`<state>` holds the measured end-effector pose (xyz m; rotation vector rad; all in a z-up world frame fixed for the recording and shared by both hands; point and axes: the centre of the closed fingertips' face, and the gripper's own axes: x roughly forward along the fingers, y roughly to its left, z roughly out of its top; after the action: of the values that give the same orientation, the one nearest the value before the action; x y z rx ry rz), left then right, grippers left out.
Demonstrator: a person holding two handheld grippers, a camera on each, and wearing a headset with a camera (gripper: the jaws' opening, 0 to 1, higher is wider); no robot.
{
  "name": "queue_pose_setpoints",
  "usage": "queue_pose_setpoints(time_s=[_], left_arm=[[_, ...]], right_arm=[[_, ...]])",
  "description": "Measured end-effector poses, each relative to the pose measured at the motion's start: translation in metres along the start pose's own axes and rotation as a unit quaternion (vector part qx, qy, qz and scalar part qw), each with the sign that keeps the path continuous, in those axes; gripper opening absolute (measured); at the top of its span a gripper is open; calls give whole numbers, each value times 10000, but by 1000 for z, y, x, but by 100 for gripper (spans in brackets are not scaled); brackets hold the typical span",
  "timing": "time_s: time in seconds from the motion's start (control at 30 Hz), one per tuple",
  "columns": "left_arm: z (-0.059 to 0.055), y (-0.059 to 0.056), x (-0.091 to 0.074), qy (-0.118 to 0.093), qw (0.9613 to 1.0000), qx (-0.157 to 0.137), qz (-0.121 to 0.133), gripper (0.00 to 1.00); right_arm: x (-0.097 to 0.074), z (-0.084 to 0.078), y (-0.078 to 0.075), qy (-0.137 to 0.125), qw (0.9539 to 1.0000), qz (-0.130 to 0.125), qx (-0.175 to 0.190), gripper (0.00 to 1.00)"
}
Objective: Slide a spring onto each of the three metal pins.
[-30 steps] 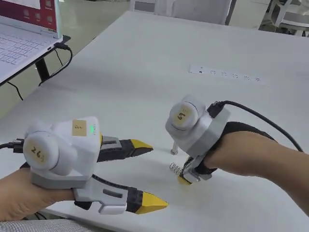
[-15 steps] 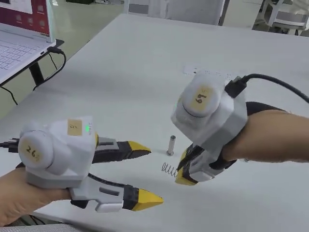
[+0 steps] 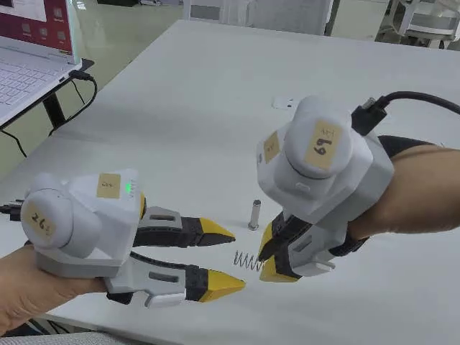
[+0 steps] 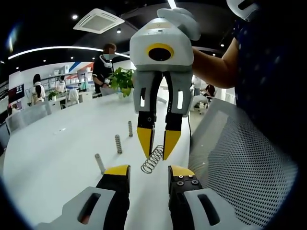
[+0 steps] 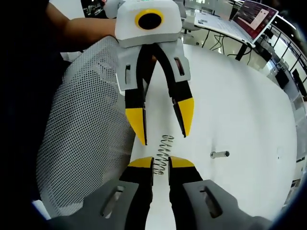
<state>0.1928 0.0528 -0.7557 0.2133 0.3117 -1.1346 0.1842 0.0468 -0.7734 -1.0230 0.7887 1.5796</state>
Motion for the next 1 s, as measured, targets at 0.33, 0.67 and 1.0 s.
queue_pose_setpoints(time_s=[0.33, 0.67, 1.0], left_arm=[[2, -3, 2, -15, 9999, 18, -101, 8], [3, -1, 1, -46, 9999, 35, -114, 3], [7, -4, 4, -85, 9999, 41, -129, 3]], right_arm=[[-4, 8, 2, -124, 9997, 83, -205, 9], [-2, 0, -7, 64, 9975, -119, -700, 8], [-1, -1, -7, 46, 9983, -109, -572, 8]])
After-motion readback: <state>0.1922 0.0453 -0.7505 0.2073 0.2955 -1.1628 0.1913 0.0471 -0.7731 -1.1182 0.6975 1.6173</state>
